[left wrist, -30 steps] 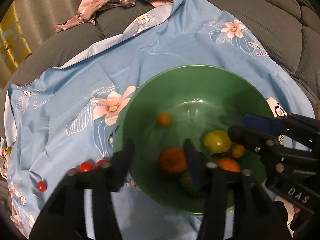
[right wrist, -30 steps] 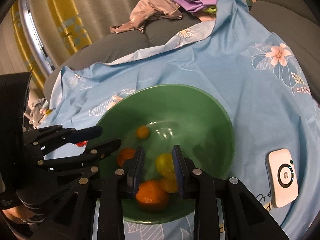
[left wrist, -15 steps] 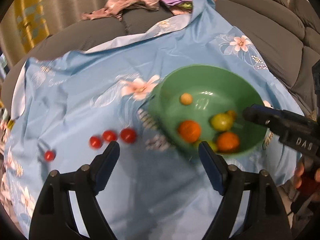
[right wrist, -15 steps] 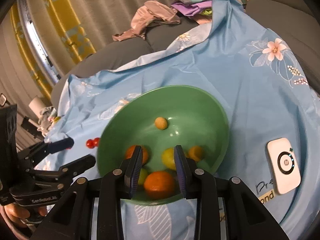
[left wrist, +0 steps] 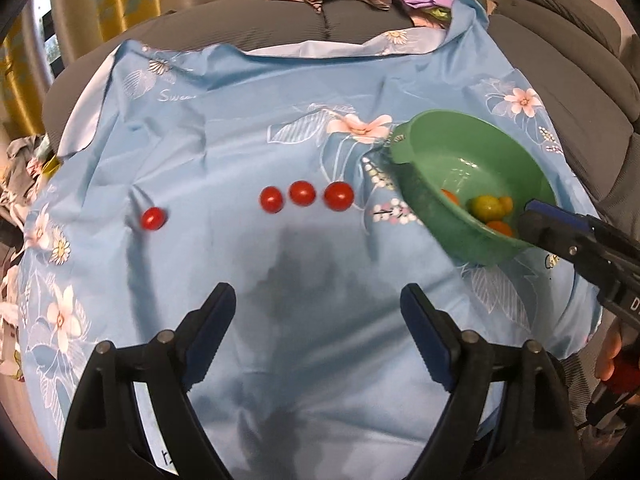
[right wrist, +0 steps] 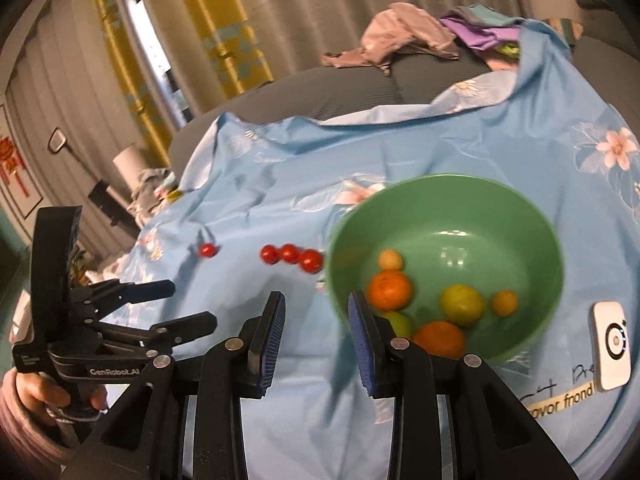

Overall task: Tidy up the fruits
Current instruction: 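Withdraw both open tools from the bowl toward the cherry tomatoes, then grasp a cherry tomato with the right tool while the left tool grasps another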

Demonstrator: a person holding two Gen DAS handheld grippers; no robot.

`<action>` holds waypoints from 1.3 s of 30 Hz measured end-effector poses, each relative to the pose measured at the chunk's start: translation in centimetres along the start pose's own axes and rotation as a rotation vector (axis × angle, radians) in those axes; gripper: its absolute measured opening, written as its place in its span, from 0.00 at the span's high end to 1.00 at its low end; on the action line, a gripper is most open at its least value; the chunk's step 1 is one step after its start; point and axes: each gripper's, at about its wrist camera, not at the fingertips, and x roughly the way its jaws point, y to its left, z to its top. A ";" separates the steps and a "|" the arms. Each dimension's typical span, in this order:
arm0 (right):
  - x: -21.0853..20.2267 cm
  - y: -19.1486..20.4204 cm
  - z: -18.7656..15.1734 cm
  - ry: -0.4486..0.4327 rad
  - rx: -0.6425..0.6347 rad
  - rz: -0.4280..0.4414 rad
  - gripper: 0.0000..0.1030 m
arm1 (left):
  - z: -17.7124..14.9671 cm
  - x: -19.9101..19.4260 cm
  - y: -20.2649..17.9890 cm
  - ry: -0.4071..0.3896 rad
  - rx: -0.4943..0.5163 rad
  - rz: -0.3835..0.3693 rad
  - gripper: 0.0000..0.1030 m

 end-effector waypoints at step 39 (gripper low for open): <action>13.2 5.5 1.3 0.215 -0.097 -0.053 0.68 | -1.7 2.5 9.9 -0.015 -0.167 -0.099 0.19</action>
